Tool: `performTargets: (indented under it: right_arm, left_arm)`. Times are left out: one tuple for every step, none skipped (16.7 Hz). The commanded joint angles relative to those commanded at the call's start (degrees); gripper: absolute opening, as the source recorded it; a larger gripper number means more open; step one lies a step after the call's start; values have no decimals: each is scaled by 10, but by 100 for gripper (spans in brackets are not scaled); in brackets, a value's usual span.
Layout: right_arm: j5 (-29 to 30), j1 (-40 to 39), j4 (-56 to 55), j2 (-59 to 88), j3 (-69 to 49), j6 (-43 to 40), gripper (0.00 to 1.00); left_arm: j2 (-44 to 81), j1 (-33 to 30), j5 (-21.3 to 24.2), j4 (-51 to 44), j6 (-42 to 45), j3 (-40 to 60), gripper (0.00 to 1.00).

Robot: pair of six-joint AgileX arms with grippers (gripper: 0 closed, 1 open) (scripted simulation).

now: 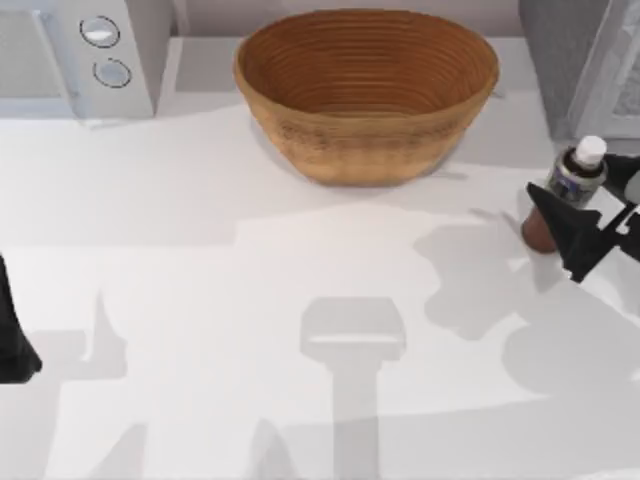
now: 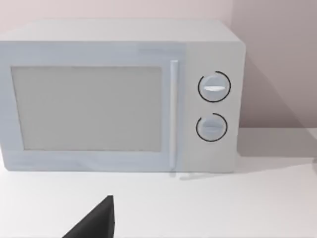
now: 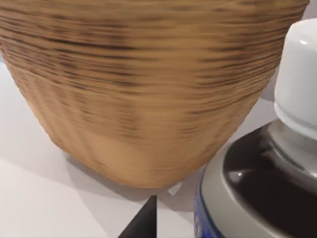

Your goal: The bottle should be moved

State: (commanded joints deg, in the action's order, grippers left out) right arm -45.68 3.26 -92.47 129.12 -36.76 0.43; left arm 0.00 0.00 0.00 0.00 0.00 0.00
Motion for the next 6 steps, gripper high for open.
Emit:
performTargets:
  right_arm:
    - [0,0,0,0,0,0,100]
    - [0,0,0,0,0,0,100]
    - [0,0,0,0,0,0,100]
    - [0,0,0,0,0,0,100]
    - [0,0,0,0,0,0,100]
    - [0,0,0,0,0,0,100]
  left_arm:
    - [0,0,0,0,0,0,100]
    - [0,0,0,0,0,0,100]
    - [0,0,0,0,0,0,100]
    - [0,0,0,0,0,0,100]
    - [0,0,0,0,0,0,100]
    - [0,0,0,0,0,0,100]
